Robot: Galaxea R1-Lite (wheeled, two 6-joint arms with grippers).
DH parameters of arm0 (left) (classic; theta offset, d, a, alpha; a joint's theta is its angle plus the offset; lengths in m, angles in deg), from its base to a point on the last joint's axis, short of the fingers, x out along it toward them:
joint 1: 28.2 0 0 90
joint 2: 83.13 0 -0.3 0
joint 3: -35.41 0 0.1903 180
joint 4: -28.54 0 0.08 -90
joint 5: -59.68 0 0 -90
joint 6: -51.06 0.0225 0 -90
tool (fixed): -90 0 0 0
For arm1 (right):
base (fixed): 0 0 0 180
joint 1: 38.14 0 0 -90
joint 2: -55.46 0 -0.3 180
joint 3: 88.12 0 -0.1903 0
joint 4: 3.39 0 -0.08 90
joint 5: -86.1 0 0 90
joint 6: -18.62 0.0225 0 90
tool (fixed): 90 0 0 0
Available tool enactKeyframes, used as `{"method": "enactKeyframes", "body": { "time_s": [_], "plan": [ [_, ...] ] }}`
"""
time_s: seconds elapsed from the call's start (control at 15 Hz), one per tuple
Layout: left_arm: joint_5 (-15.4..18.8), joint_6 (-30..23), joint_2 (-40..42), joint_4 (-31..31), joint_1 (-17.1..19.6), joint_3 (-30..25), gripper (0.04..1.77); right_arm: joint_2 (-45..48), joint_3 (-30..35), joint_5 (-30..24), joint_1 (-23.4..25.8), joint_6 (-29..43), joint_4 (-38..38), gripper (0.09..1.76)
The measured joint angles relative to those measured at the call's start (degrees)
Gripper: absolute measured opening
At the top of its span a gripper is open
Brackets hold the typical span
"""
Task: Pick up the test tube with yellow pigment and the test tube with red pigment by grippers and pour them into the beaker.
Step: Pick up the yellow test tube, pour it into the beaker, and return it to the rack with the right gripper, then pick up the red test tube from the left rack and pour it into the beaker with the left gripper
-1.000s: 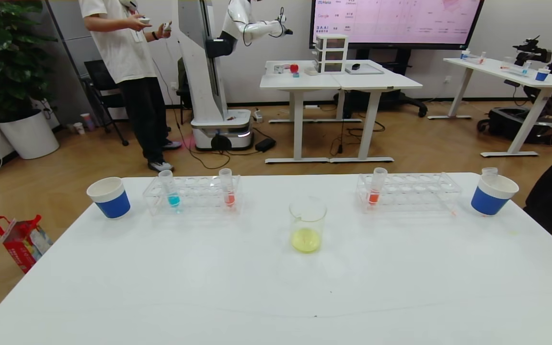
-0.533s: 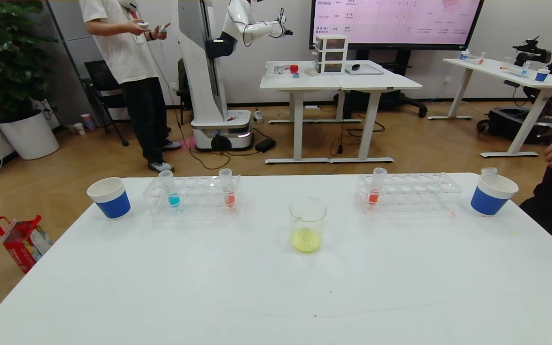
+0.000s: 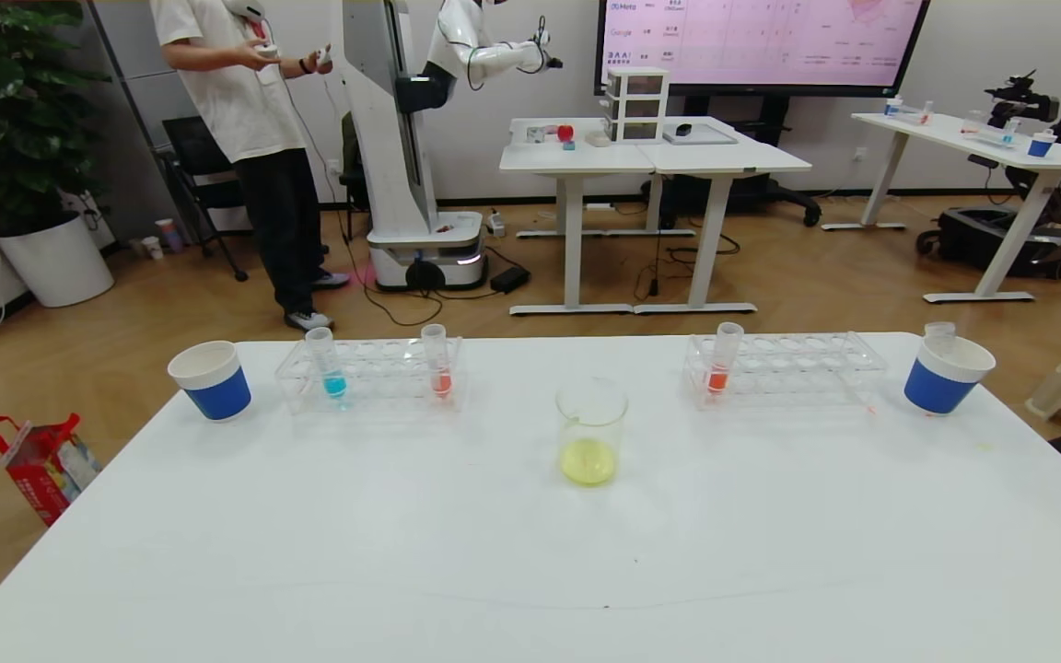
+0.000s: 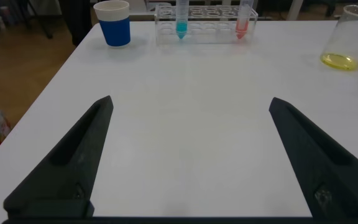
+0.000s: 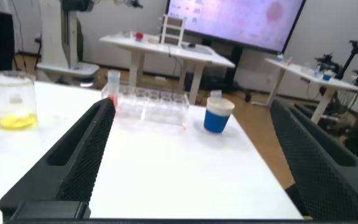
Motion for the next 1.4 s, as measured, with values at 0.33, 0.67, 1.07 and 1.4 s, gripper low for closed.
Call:
{"method": "enactKeyframes", "body": {
  "time_s": [0.33,0.67,1.07,1.4],
  "plan": [
    [0.0,0.0,0.0,0.0,0.0,0.0,1.75,1.3,4.3,-3.4,0.0,1.8,12.9,1.74],
    [0.0,0.1,0.0,0.0,0.0,0.0,1.75,1.4,4.6,-3.8,0.0,4.2,14.4,1.74],
    [0.5,0.5,-0.3,0.2,0.0,2.6,1.75,1.4,4.6,-3.7,0.0,5.5,14.4,1.74],
    [1.3,0.3,-14.3,-3.9,-0.8,15.3,1.75,1.4,4.6,-3.7,0.0,5.4,14.4,1.74]
  ]
}}
